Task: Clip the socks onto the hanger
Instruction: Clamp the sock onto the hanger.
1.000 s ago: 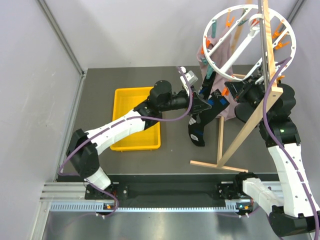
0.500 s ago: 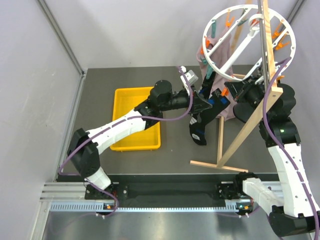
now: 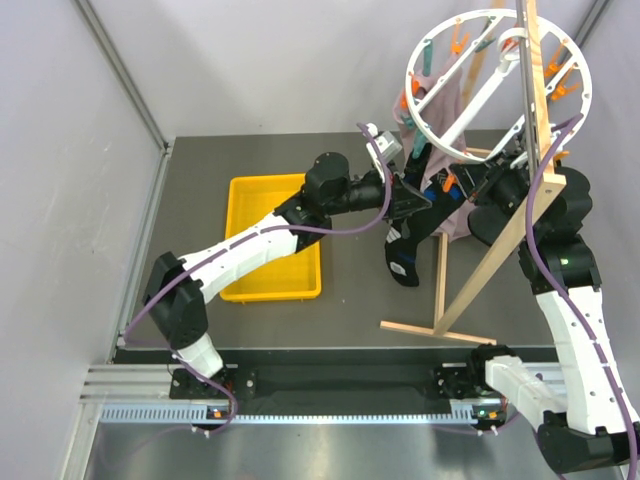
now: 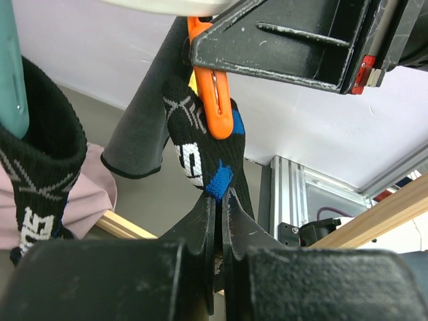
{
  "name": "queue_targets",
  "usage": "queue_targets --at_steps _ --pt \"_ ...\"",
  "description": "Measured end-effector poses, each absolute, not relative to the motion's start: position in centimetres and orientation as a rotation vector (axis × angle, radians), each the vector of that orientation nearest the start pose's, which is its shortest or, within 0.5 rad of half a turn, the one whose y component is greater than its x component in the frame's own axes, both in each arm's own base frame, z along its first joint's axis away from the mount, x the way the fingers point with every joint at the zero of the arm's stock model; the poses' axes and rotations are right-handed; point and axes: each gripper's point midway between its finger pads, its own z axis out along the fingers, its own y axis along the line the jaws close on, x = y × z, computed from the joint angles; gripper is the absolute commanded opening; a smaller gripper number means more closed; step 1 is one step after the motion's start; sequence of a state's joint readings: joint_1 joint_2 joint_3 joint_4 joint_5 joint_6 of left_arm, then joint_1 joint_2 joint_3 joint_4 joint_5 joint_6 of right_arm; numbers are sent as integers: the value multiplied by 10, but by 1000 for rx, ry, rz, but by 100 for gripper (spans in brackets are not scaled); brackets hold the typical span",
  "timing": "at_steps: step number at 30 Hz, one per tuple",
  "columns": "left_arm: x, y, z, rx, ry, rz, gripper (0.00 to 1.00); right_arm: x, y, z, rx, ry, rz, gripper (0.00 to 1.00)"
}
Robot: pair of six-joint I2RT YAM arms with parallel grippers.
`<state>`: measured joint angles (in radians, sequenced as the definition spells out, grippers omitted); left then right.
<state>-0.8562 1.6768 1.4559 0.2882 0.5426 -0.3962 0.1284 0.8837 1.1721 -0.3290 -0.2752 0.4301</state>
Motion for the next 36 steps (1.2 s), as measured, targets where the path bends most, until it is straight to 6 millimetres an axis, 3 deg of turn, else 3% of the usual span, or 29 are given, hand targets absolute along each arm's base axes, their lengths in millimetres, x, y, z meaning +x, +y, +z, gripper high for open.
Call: queue_targets --at_steps 6,8,14,20,27,28,29,32,33,35,36 --pt "263 -466 358 842 1465 -1399 0 296 103 397 32 1649 649 2" --pt "264 -468 358 839 1471 -1401 0 296 103 397 32 1649 649 13" --pt "270 -472 364 822 1477 -1398 0 295 103 398 31 1646 649 20" --pt "273 -473 370 807 1487 -1392 0 290 104 401 15 1639 659 38" --pt "274 -472 370 783 1512 -1394 0 285 107 391 4 1683 668 59" --pt "274 -472 371 782 1512 -1395 3 285 107 389 6 1689 668 62" --pt "274 -472 373 781 1512 -1396 13 285 107 388 8 1693 667 64" --pt "275 -472 377 777 1518 -1394 33 284 105 386 19 1705 659 79" --pt "275 -472 377 772 1524 -1392 37 284 104 384 23 1712 652 90" --pt "280 -471 377 747 1541 -1371 45 284 100 381 38 1723 633 98" --pt "283 -470 376 731 1554 -1359 55 283 98 379 44 1729 621 100"
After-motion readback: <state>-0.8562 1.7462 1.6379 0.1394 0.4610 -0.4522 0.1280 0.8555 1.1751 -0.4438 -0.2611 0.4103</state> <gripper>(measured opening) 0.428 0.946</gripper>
